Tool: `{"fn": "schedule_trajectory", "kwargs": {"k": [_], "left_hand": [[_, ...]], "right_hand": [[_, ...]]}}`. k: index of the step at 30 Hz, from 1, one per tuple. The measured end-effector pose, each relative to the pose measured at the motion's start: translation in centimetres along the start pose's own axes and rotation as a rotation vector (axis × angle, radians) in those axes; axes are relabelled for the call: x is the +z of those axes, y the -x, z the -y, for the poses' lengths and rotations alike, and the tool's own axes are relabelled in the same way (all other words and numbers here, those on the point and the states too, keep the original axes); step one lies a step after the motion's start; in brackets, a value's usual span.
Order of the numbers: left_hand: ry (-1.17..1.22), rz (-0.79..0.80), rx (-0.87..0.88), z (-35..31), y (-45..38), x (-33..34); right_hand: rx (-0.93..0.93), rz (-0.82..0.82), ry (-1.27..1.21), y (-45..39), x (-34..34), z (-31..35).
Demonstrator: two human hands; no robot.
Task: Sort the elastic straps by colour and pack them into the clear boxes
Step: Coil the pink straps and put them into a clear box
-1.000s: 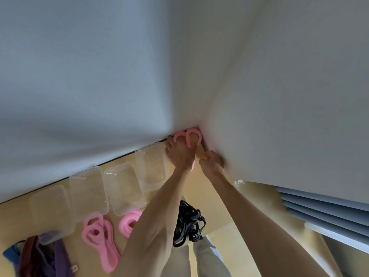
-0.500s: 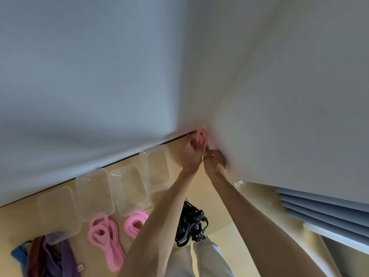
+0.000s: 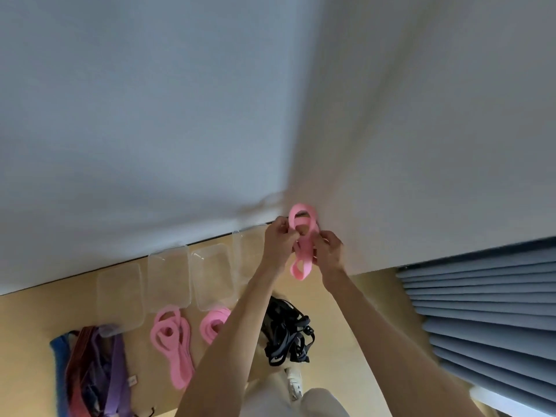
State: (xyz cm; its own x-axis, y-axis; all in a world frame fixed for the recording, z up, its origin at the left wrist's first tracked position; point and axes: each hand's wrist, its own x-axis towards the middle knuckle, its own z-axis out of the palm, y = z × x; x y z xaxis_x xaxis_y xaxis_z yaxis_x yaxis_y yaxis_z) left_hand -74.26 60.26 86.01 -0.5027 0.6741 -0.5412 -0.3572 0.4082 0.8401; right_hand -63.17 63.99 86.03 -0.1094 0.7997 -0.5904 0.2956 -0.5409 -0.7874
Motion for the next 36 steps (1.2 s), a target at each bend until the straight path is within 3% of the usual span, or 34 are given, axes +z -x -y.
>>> {"fn": "schedule_trajectory", "kwargs": {"k": [7,12,15,20,26,36], "left_hand": [[0.079,-0.062,-0.016,-0.8,7.1,-3.4],[0.033,-0.346,0.106,1.5,13.5,-6.9],[-0.058,-0.441,0.198,3.5,17.0,-9.5],[-0.024,-0.586,0.201,6.0,20.8,-14.2],[-0.132,-0.625,0.115,9.3,22.4,-20.1],[-0.268,-0.557,-0.051,14.1,19.5,-29.1]], "right_hand": [[-0.069,0.14,0.157,6.2,0.9,0.4],[-0.149,0.251,0.153,12.5,1.3,-1.4],[-0.216,0.409,0.14,15.9,1.5,-3.5],[-0.176,0.624,0.431,19.5,3.4,-6.8],[-0.091,0.672,0.436,22.0,7.2,-10.1],[-0.043,0.501,0.643,24.1,15.9,-16.3]]}}
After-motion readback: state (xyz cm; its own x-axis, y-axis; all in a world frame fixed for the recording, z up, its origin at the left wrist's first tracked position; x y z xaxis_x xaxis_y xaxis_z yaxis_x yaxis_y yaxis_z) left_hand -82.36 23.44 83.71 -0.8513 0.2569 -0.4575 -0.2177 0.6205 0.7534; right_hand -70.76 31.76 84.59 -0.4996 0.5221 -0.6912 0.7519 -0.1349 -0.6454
